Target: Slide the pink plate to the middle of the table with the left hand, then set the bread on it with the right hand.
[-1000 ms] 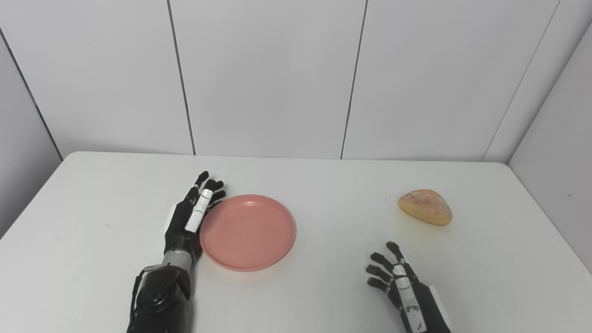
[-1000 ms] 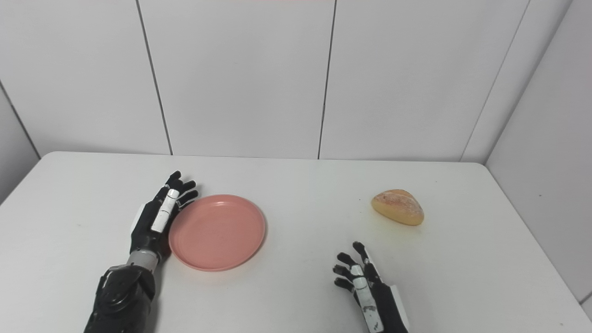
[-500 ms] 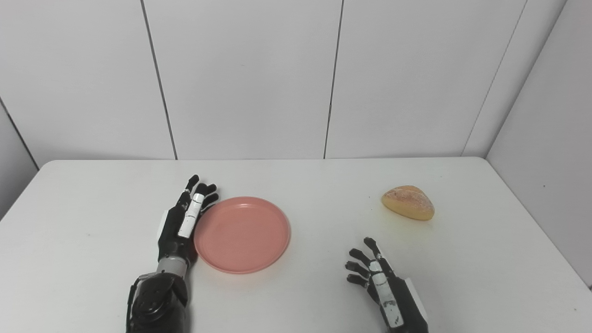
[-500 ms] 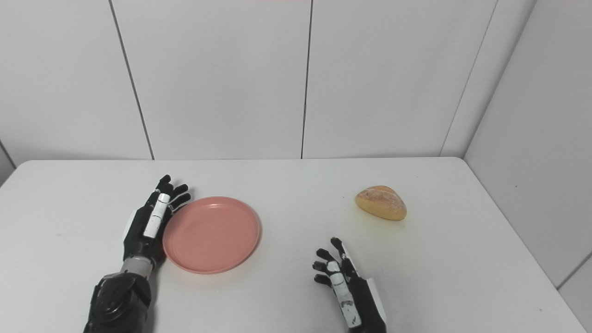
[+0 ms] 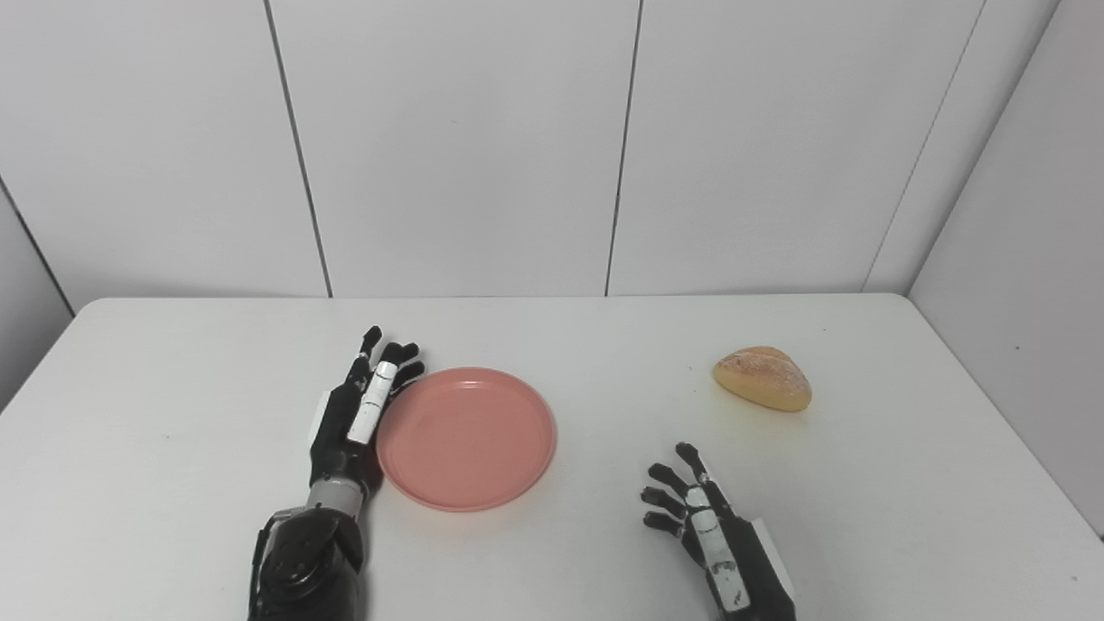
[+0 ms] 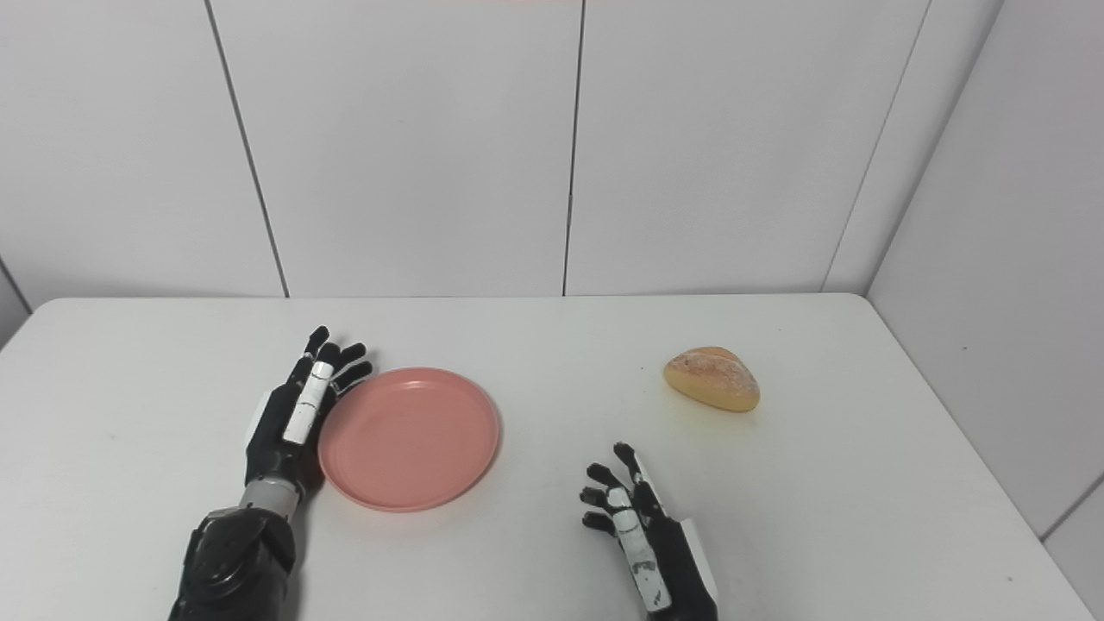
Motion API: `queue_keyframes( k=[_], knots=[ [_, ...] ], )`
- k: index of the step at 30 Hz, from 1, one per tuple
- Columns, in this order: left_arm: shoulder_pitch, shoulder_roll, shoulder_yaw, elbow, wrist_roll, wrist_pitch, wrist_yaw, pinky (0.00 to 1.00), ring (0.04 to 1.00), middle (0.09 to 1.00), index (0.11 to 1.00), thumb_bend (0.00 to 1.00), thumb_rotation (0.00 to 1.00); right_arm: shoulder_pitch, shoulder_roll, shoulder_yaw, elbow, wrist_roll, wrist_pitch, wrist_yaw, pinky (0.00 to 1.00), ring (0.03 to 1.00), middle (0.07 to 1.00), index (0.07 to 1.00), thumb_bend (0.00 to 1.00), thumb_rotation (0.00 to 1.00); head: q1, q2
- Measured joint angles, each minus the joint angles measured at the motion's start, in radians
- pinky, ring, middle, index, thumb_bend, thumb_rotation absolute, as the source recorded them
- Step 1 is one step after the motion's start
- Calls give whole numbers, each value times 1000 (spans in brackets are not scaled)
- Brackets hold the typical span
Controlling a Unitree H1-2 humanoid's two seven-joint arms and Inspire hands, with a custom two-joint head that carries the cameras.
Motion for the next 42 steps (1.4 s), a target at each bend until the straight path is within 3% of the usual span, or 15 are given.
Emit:
queue_keyframes(
  k=[19,23,27,28,32,36,42],
  knots=[
    [0,-1,-12,0,0,0,-2,804,805,804,963,822,686,6,-5,1,3,0,-22,4,755,799,840,944,824,928,18,-2],
    [0,-3,-12,-1,0,0,-2,808,804,799,964,828,686,10,-5,1,21,-23,-78,0,742,790,832,912,835,909,18,-8],
    [0,-3,-12,3,0,-3,-3,810,804,793,963,830,688,19,4,-6,13,-37,-89,-6,736,793,832,892,825,917,18,-20],
    [0,-3,-12,4,0,-5,-3,809,801,794,963,829,691,24,9,-9,4,-42,-89,-11,731,781,805,841,799,916,18,-20],
    [-2,0,-13,21,1,-19,-7,808,799,800,967,833,699,41,13,-13,-56,-122,-87,-31,710,743,725,705,755,951,18,-31],
    [-4,2,-13,25,1,-22,-8,809,798,805,966,824,697,19,0,-27,-103,-211,-88,-47,687,750,756,732,765,976,18,-31],
    [-4,4,-11,24,0,-23,-8,813,805,813,968,814,694,-42,-67,-34,-172,-320,-86,-29,653,743,783,801,766,1000,15,-28]
  ],
)
